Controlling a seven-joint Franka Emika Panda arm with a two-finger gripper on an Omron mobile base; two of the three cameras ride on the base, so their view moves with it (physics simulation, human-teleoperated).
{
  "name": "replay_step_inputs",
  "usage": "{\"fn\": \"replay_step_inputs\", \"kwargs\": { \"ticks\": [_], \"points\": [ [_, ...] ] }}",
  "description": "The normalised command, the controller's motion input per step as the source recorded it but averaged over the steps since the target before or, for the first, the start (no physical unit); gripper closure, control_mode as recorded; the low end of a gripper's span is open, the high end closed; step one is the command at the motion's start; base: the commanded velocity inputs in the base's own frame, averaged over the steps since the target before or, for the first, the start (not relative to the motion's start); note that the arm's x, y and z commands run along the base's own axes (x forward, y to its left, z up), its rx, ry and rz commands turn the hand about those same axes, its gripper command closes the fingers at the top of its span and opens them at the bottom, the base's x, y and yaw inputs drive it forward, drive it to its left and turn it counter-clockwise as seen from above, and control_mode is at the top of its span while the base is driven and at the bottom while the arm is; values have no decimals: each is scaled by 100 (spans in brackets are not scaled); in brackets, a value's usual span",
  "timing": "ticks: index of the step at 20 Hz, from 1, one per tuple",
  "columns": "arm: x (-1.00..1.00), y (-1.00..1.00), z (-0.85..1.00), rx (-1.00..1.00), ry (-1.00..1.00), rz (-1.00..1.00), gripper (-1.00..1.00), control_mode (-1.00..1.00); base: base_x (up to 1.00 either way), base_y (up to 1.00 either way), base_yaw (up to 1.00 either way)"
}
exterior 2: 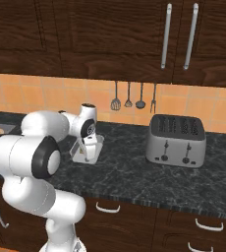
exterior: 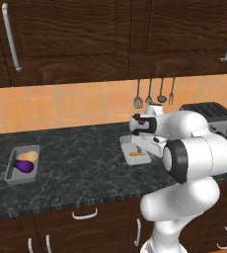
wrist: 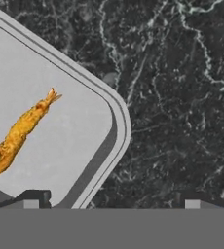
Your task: Take the meat container that has the shrimp and place it on the second highest rack of the freezer. Then take the vegetable container that has the eggplant and squash and place it on the highest rack of the freezer.
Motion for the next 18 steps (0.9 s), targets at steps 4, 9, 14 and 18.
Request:
{"fn": "replay_step_inputs", "kwargs": {
  "ticks": [4, 9, 14, 18],
  "points": [
    [10, 12, -20, -4, -8, -11, -100, -100, 0, 0, 0],
    [0, 2, -17, -2, -8, -9, -100, -100, 0, 0, 0],
    [0, 0, -25, -1, -2, -7, -100, -100, 0, 0, 0],
    [0, 0, -15, 0, -1, -3, -100, -100, 0, 0, 0]
  ]
}}
